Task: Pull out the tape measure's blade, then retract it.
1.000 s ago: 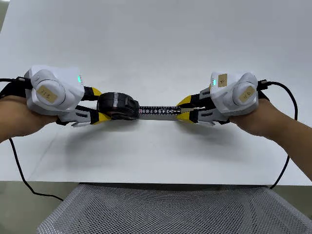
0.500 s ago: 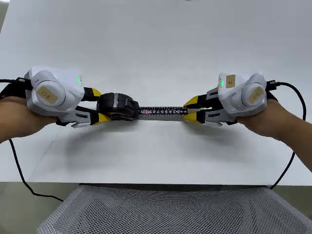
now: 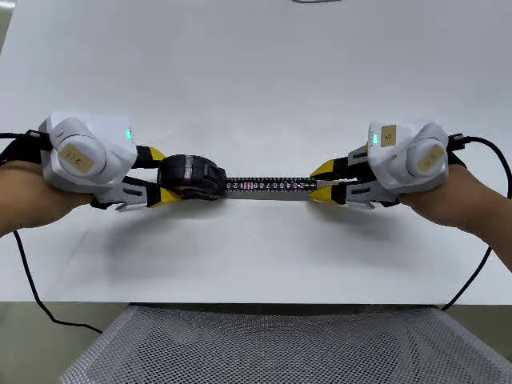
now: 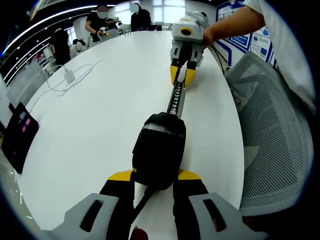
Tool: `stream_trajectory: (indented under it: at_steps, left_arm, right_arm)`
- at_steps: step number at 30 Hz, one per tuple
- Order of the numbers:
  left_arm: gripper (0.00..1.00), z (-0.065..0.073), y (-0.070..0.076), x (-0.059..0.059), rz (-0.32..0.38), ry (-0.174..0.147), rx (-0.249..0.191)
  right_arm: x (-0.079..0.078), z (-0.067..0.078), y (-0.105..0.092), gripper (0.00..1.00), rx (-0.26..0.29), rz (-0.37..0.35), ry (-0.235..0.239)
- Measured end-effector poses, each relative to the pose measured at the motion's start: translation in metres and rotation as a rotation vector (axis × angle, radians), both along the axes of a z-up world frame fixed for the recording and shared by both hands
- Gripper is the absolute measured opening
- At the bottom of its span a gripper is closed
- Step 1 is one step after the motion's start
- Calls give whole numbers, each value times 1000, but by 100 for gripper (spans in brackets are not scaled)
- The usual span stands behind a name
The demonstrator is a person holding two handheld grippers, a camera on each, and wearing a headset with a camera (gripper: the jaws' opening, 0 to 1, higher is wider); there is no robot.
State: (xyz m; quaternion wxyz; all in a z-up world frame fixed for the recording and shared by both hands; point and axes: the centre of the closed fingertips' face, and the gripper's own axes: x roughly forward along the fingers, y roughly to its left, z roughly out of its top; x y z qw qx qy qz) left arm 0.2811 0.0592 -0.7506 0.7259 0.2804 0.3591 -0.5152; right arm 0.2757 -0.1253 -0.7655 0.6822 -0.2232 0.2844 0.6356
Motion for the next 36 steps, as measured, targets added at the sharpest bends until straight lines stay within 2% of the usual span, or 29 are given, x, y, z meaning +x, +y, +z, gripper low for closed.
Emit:
stream_trajectory:
  at_steps: [36]
  left_arm:
    - [24,0,0,0,2,0,2]
  right_arm:
    - [1,1,-37,9,-51,-10,-5]
